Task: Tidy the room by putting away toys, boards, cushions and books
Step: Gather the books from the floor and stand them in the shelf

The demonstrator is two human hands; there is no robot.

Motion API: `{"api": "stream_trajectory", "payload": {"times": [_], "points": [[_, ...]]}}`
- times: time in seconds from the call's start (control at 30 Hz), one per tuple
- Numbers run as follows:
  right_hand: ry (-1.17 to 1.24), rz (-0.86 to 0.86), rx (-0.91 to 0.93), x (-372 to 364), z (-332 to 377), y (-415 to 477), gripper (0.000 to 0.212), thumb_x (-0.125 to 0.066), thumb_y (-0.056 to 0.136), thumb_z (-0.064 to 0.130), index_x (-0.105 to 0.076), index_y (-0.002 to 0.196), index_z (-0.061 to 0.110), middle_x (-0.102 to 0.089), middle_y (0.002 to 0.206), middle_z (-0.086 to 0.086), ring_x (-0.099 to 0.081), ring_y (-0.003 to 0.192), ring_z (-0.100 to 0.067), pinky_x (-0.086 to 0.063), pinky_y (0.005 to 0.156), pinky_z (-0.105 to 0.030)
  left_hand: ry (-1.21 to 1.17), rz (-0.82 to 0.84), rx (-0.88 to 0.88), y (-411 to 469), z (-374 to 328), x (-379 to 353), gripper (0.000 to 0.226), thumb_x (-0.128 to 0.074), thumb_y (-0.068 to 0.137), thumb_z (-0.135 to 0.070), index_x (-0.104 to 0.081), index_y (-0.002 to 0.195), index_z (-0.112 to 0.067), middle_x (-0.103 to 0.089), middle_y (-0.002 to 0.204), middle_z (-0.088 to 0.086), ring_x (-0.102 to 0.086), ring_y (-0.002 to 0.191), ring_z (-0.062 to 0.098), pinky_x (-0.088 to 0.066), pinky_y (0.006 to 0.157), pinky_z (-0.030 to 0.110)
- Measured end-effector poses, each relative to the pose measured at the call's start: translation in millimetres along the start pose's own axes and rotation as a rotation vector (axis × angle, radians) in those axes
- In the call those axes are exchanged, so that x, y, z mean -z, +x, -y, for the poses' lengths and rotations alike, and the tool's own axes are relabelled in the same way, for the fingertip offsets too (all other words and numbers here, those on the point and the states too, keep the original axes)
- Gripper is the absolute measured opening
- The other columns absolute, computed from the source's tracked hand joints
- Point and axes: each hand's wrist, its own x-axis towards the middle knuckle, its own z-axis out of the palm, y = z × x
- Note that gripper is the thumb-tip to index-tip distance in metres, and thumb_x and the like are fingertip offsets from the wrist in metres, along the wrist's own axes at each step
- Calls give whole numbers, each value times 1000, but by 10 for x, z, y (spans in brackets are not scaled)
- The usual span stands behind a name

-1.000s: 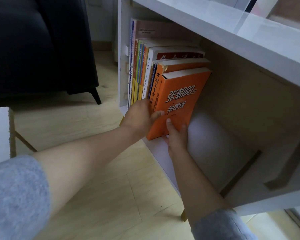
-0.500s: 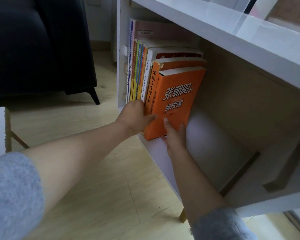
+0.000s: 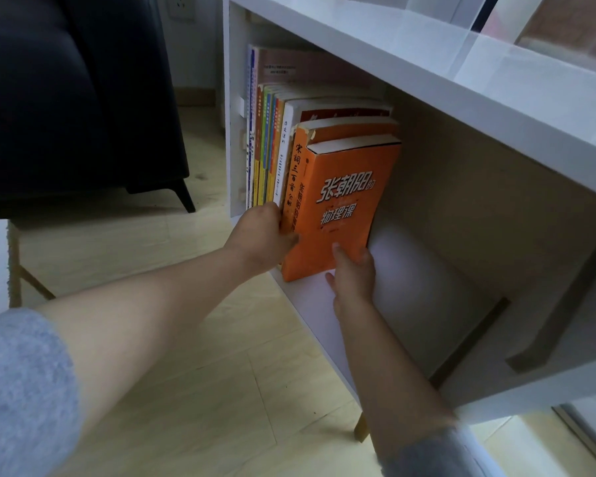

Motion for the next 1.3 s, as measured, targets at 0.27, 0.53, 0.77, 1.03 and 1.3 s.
{"api": "stream_trajectory", "payload": {"times": [0.27,0.53,0.77,1.03,1.3], "points": [[-64,89,167,140,251,-495,40,-63,91,22,-50,129,22,-59,110,13,-59,106,-11,-48,101,-38,-22,-49,41,-138,47,116,41,-64,88,-35,-56,117,-7,-62,110,5,-57,98,18,-44,75,26],[-183,338,260,125,606,-946,35,-62,92,18,-53,124,25,-58,111,20,-56,103,4,-49,81,-13,-137,-60,88,-528,-31,534,30,-65,87,-29,-60,112,-13,-66,104,0,-64,87,16,-55,81,34],[-308,602,252,-209,992,-1344,35,-65,89,21,-57,123,25,-59,123,9,-59,109,-4,-50,93,-30,-305,-157,176,-1067,6,1309,26,-69,83,-27,-63,107,-17,-67,92,-2,-68,82,16,-57,79,44],[-491,826,398,-769,1091,-2143,39,-64,90,26,-54,128,26,-64,114,9,-62,101,-2,-51,79,-16,-342,-219,276,-1778,635,1997,17,-67,85,-20,-64,102,-21,-69,93,-3,-69,82,15,-57,81,43],[-722,949,460,-1740,646,-3543,34,-63,90,31,-55,123,29,-63,114,11,-61,103,-5,-54,88,-28,-396,-331,353,-2874,1711,2960,27,-62,67,-35,-65,92,-25,-70,87,-3,-69,80,19,-56,81,46]]}}
